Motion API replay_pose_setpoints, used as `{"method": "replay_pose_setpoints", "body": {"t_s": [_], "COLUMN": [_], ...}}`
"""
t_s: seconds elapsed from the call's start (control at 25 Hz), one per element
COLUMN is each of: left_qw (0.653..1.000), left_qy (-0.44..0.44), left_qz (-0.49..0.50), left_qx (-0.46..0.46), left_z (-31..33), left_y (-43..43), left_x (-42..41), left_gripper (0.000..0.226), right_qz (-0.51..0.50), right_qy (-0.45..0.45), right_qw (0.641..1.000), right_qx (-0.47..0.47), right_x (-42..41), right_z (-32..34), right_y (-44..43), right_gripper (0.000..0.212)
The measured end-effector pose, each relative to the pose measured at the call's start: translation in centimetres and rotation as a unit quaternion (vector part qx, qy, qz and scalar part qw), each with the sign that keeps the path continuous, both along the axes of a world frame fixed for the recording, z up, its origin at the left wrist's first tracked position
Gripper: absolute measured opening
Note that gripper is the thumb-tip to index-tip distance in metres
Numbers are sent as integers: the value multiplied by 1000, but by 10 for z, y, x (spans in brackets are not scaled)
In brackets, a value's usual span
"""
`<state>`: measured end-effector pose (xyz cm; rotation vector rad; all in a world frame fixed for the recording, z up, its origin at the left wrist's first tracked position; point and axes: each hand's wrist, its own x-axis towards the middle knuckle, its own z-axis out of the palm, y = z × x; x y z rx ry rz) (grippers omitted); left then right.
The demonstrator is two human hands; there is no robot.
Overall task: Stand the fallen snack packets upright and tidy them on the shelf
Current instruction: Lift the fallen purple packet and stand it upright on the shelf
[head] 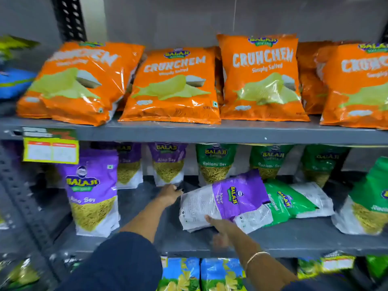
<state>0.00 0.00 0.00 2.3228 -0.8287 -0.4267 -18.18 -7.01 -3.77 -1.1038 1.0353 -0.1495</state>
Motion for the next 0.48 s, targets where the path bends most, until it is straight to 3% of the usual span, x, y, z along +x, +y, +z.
{"method": "replay_pose_setpoints", "body": {"t_s": [0.04,0.08,0.16,0.24,0.36,0.48], "left_qw": [999,996,984,974,972,966], "left_qy": [23,49,103,114,149,202], "left_qz": [-32,-65,-137,-179,-167,-152], "left_qx": [11,21,56,80,76,48], "left_z": [-4,-6,-8,-13,-17,-18], "left_y": [-11,-22,-42,-56,-51,-27], "left_x": [6,11,14,16,30,49], "left_gripper": [30,46,69,78,88,82], "right_qz": [-62,-117,-183,-221,-227,-144], "right_qy": [-61,-82,-121,-159,-178,-173], "right_qw": [996,990,976,962,956,965], "right_qx": [10,8,0,1,-43,-134], "right_x": [7,13,21,27,34,44], "right_z": [-5,-10,-19,-21,-19,-9], "right_y": [3,4,5,7,6,-2], "right_gripper": [29,20,20,25,42,44]}}
